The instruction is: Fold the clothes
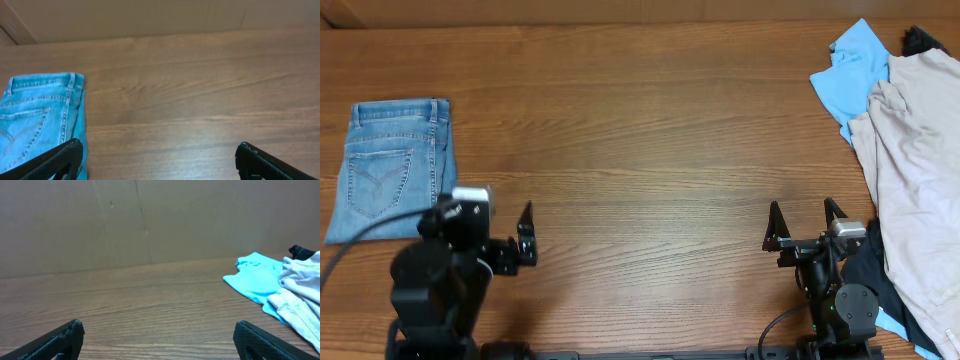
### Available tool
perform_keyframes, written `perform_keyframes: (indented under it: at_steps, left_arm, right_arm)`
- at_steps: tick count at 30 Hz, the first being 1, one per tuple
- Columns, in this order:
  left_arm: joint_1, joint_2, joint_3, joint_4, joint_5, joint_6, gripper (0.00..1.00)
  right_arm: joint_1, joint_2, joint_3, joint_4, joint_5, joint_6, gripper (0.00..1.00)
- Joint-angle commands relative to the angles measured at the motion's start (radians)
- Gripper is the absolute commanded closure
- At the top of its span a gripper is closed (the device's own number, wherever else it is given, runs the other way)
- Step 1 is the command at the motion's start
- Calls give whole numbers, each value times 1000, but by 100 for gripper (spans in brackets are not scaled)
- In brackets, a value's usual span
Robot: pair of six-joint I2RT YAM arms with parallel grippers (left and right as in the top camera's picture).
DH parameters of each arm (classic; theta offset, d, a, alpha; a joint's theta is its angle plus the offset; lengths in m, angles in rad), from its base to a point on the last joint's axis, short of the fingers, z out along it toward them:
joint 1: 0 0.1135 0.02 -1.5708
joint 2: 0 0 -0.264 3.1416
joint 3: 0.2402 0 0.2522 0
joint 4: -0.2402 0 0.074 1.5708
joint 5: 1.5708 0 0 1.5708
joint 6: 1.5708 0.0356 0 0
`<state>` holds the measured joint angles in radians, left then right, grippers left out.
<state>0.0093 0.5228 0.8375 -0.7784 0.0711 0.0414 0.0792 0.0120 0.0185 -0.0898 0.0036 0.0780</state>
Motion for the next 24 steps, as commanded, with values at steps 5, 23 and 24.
perform_keyframes:
  at_steps: [5,23,24]
  left_arm:
    - [10,-309,-421,361,40,22,0]
    - [-16,-520,-833,695,-147,-51,0]
    - [-16,-520,-832,705,-119,-49,0]
  right_arm:
    - [-4,-9,-11,5,-5,3,0]
    - [-4,-9,-11,5,-5,3,0]
    - [-4,-9,-11,5,-5,3,0]
